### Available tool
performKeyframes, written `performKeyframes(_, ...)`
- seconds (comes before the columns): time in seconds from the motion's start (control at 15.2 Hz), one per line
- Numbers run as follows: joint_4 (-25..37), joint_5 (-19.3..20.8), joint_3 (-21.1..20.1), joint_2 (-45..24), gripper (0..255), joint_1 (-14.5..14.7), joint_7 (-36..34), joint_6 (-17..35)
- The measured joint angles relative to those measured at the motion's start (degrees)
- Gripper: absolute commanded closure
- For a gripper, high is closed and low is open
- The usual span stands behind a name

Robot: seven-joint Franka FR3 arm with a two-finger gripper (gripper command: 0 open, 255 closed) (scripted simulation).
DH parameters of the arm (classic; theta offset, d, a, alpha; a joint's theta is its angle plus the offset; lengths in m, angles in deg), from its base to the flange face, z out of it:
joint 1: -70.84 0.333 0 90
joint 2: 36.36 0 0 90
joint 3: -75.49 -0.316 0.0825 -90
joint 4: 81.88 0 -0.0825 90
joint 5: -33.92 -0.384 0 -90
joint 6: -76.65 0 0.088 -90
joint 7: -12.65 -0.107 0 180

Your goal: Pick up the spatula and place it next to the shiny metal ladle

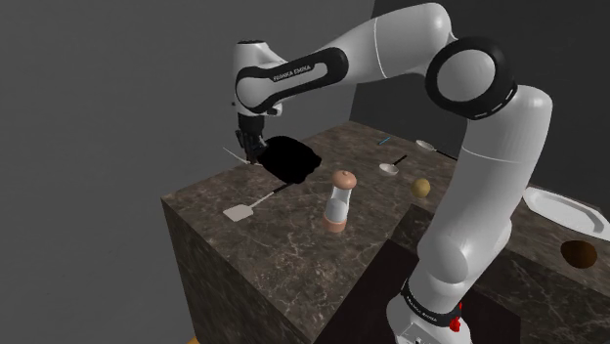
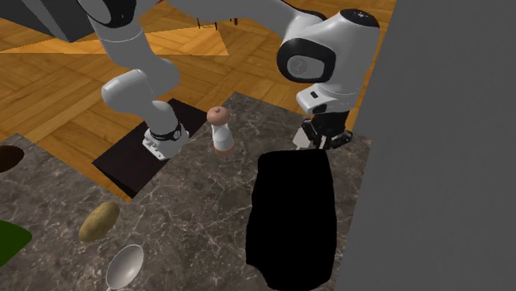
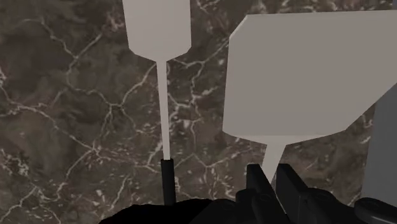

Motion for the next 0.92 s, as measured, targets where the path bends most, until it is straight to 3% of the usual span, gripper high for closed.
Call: performKeyframes(0.92, -2.01, -2.70, 7.35, 1.33, 255, -11.01, 19.25, 2.14)
